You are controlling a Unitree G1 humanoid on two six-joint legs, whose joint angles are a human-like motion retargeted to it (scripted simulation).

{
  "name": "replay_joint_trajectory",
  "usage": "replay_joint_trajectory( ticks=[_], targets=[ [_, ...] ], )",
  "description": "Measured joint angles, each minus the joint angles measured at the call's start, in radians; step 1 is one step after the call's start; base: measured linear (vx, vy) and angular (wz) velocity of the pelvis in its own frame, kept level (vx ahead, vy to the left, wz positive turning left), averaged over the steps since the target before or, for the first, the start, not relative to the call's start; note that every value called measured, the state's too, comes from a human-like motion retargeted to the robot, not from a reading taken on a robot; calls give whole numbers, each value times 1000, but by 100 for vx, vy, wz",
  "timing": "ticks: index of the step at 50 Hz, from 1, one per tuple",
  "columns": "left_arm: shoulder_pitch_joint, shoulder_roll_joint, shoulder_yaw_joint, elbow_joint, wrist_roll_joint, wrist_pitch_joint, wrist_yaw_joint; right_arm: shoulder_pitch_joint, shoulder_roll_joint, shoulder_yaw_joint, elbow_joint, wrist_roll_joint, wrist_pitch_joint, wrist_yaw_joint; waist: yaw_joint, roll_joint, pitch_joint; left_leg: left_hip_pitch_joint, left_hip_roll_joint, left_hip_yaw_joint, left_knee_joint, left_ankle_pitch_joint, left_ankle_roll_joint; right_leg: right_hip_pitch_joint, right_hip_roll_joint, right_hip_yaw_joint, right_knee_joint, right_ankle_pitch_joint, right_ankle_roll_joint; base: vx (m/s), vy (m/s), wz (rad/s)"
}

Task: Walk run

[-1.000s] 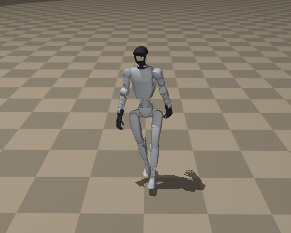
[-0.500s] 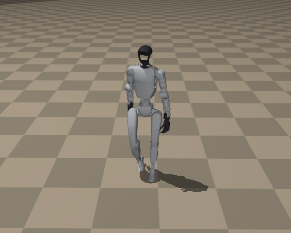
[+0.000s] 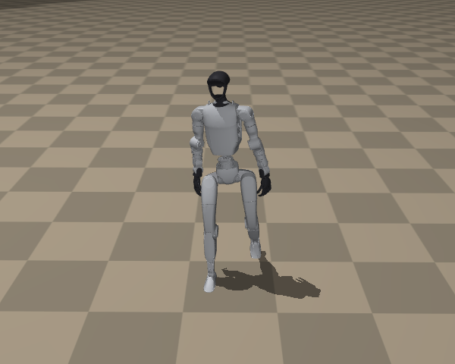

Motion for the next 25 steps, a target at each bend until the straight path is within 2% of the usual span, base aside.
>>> replay_joint_trajectory(
  ticks=[2,5,8,10,12,15,18,22,23,25],
  targets=[
    [31,-9,12,2,1,-5,-28,-27,-2,7,-16,9,-9,21,2,-17,-3,-95,11,31,159,52,61,35,9,-13,-4,-32,-25,66,-38,31],
    [72,-37,43,-20,34,7,-77,-73,-9,9,-58,3,-25,42,2,-16,9,-215,59,69,273,-97,122,88,24,-48,-15,-68,-37,47,-25,30],
    [109,-55,68,-25,60,-4,-103,-111,-12,26,-112,-1,-54,51,56,-44,20,-312,20,113,250,-187,136,132,48,-9,-29,-89,-55,64,-30,-64],
    [132,-59,68,-20,61,-7,-112,-132,-14,40,-146,1,-82,56,99,-63,26,-373,-15,125,179,-249,116,161,63,25,-39,-104,-64,55,-25,-88],
    [144,-59,72,-11,68,4,-120,-153,-18,49,-176,3,-108,69,124,-58,40,-407,4,159,44,-287,120,194,97,34,-47,-122,-73,59,-23,-51],
    [150,-64,82,3,90,28,-137,-179,-31,56,-211,3,-137,90,148,-35,66,-427,2,164,-215,-275,142,247,150,34,-53,-153,-82,50,-16,-22],
    [155,-67,89,8,106,26,-157,-190,-41,59,-220,-6,-151,86,163,-22,79,-429,-16,220,-450,-316,173,297,193,35,-57,-185,-85,77,-17,-13],
    [152,-60,103,11,120,17,-153,-179,-40,51,-194,-22,-144,55,176,-34,79,-434,-71,263,-613,-401,136,352,215,38,-43,-216,-77,69,-14,-9],
    [146,-56,109,14,121,23,-151,-171,-37,48,-181,-25,-140,48,183,-40,79,-431,-74,274,-610,-394,155,364,219,42,-31,-216,-73,89,-14,-21],
    [128,-44,122,24,120,39,-143,-149,-31,40,-146,-32,-134,34,206,-61,64,-427,-89,246,-568,-361,254,377,213,55,-6,-194,-48,81,-13,-44]
  ],
)
